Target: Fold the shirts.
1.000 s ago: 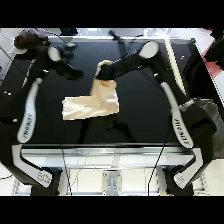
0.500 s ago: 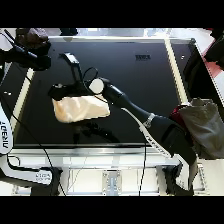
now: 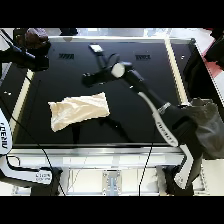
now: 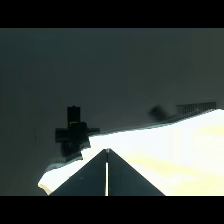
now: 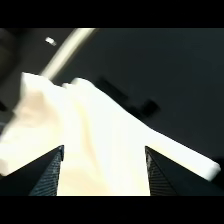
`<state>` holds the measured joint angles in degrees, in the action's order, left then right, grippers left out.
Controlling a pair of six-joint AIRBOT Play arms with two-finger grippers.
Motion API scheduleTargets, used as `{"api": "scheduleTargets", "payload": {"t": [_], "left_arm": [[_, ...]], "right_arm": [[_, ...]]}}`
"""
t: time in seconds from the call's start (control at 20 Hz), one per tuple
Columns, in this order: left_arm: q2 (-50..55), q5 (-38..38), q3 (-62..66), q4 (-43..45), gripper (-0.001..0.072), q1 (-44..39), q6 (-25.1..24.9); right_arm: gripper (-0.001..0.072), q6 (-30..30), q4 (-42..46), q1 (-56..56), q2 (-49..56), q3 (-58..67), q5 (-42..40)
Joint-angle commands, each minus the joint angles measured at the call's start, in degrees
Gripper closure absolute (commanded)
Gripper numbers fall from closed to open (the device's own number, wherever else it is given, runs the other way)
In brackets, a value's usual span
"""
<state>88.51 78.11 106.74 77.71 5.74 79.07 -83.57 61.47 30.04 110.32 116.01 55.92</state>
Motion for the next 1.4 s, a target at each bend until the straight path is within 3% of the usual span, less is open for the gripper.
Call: {"api": "scheduleTargets", "payload": {"t": [0.0,0.1,0.3,0.45,1.0,1.05,1.1,1.15,1.2,1.35], "left_arm": [[0.1,0.2,0.0,0.0,0.0696,0.1,0.0],[0.1,0.2,0.0,0.0,0.0696,0.0,0.0],[0.1,0.2,0.0,0.0,0.0696,0.0,0.0],[0.1,0.2,0.0,0.0,0.0696,0.0,0.0],[0.1,0.2,0.0,0.0,0.0696,0.0,0.0],[0.1,0.2,0.0,0.0,0.0696,0.0,0.0],[0.1,0.2,0.0,0.0,0.0696,0.0,0.0],[0.1,0.2,0.0,0.0,0.0696,0.0,0.0],[0.1,0.2,0.0,0.0,0.0696,0.0,0.0],[0.1,0.2,0.0,0.0,0.0696,0.0,0.0]], "right_arm": [[0.0165,-9.4,5.8,-10.1,-0.2,-1.8,8.9],[0.0164,-16.0,3.3,-13.9,0.2,-4.4,10.3],[0.0165,-12.1,-13.7,-16.9,6.4,-5.9,19.4],[0.0156,-9.1,-22.9,-15.6,11.8,-5.9,20.2],[0.0146,-6.7,-28.6,-7.0,17.3,-5.9,15.2],[0.0199,-6.7,-28.7,-6.2,17.3,-5.9,14.9],[0.0337,-6.2,-29.4,-5.6,17.3,-5.8,15.0],[0.0598,-4.7,-30.4,-5.0,17.3,-5.3,15.2],[0.0700,-3.6,-31.7,-4.6,17.2,-4.3,15.4],[0.0697,-2.2,-30.6,-5.3,16.7,2.7,20.0]]}}
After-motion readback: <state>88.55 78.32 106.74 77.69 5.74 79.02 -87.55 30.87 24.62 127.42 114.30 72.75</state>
